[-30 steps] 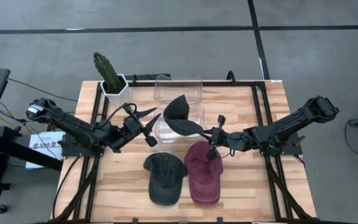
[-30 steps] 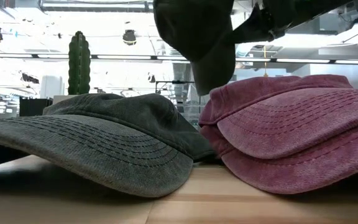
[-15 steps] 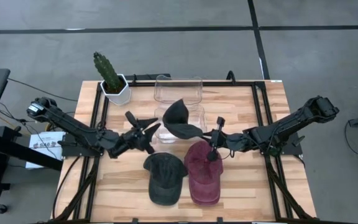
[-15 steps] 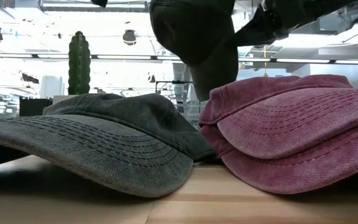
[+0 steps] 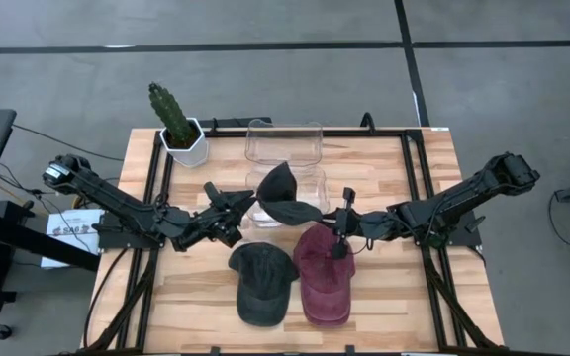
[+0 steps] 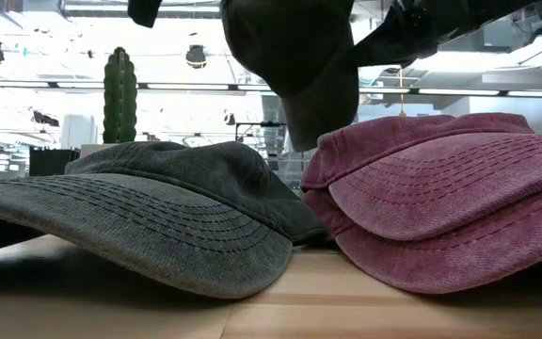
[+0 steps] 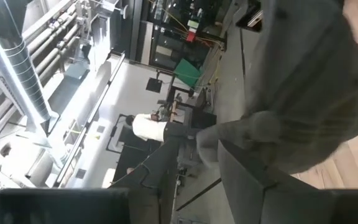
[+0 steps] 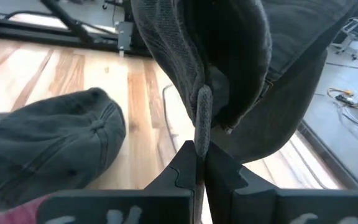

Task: Pick & Place hat
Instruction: Put the top black cap into the bottom transparent bin

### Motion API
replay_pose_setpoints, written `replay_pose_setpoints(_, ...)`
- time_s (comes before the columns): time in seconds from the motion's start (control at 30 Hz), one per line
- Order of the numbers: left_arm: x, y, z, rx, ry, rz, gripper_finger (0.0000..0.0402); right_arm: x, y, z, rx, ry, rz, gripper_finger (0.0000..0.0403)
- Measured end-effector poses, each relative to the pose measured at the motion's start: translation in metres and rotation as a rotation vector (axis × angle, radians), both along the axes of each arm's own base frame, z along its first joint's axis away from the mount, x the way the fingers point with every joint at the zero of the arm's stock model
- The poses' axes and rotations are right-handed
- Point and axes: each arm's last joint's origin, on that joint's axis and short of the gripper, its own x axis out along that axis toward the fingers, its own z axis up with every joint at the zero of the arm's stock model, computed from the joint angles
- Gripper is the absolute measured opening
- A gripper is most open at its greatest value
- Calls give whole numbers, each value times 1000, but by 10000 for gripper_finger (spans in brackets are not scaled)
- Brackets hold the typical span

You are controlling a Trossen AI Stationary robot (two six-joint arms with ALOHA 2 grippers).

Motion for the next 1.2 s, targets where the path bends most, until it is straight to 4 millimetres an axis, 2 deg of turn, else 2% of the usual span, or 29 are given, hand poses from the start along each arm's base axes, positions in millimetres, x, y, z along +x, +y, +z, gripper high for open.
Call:
replay_pose_setpoints(0.3, 0, 1, 0, -19, -12, 27, 115, 7, -14, 4, 14, -70, -77, 2)
replay_pose_setpoints(0.4, -2, 5, 9, -165, -162, 95, 115, 15, -17, -1, 22, -80, -80, 2)
replay_pose_setpoints(0.53, -19, 15, 29, -345, -355, 169, 115, 26, -21, -9, 35, -107, -91, 2)
replay_pose_setpoints(0.77, -52, 25, 57, -574, -577, 123, 115, 46, -34, -28, 31, -88, -138, 2)
replay_pose_setpoints(0.93, -62, 25, 62, -656, -635, 137, 115, 68, -34, -33, 34, -70, -132, 2)
replay_pose_setpoints(1.2, -56, 20, 57, -671, -629, 131, 115, 106, -30, -47, 25, 19, -97, 2)
